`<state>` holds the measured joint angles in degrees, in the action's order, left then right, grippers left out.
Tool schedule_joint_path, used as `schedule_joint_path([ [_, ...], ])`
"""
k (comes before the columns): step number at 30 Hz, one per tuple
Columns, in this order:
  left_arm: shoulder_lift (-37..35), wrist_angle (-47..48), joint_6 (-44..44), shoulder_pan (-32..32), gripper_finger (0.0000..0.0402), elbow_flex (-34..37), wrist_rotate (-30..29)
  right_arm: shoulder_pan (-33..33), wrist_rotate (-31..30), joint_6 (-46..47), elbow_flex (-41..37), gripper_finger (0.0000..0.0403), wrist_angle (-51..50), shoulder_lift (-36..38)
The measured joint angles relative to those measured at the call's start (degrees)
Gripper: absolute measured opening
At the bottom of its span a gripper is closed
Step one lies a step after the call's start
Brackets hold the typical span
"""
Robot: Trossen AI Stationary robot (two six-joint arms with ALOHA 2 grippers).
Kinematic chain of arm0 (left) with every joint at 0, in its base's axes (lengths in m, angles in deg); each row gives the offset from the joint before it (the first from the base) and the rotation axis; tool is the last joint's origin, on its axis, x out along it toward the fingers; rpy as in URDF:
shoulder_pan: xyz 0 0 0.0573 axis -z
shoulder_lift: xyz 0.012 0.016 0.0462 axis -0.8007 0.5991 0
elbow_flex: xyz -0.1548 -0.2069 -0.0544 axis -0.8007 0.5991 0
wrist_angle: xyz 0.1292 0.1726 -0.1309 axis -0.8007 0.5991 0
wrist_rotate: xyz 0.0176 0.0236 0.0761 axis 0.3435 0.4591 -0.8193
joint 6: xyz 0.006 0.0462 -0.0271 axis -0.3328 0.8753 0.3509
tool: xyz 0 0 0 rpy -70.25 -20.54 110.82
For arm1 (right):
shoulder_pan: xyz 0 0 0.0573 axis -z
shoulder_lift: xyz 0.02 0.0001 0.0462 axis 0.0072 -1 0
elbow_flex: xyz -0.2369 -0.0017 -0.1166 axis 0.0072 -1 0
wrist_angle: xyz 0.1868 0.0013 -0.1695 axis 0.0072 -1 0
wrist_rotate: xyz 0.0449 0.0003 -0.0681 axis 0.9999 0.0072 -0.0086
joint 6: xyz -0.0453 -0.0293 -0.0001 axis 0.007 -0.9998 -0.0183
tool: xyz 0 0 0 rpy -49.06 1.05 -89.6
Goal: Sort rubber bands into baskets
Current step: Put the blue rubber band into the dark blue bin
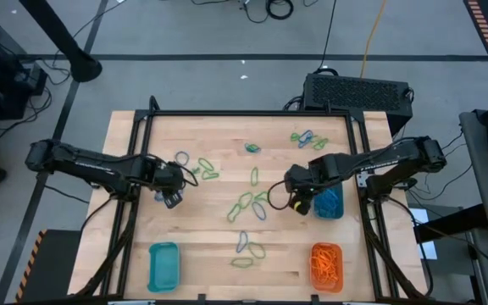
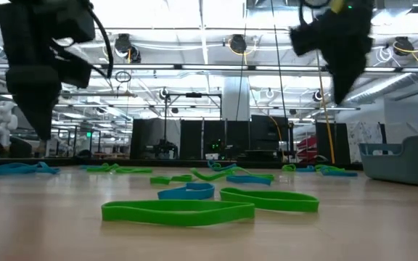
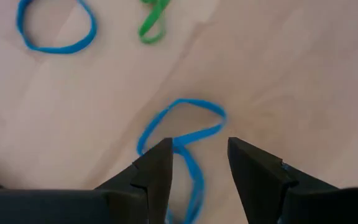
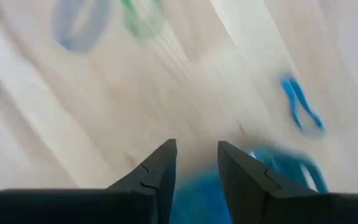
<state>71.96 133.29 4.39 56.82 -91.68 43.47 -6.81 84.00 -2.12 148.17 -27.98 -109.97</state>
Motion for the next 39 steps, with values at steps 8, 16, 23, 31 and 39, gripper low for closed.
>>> schedule_joint_path([
  [8, 8.6, -1.2, 3.1, 0.2, 0.0162, 0.1, -2.1, -1.9, 0.4, -12.8, 0.2, 0.0109, 18.3, 0.0],
  [16, 15.3, -5.6, 7.2, 0.2, 0.0162, 0.1, -2.6, -3.4, -1.3, -19.6, 0.2, 0.0109, 30.8, 0.0],
  [23, 19.4, -6.0, 8.0, 0.2, 0.0162, 0.0, -2.2, -3.8, -1.2, -23.9, 0.2, 0.0109, 36.2, 0.0],
  [31, 20.3, -6.3, 9.1, 0.2, 0.0145, 0.0, -1.4, -4.1, -4.2, -26.0, 0.2, 0.0109, 40.6, 0.0],
  [39, 20.3, -6.6, 9.2, 0.2, 0.0018, 0.0, 3.3, -4.2, -6.0, -26.7, 0.2, 0.0109, 42.1, -0.5],
])
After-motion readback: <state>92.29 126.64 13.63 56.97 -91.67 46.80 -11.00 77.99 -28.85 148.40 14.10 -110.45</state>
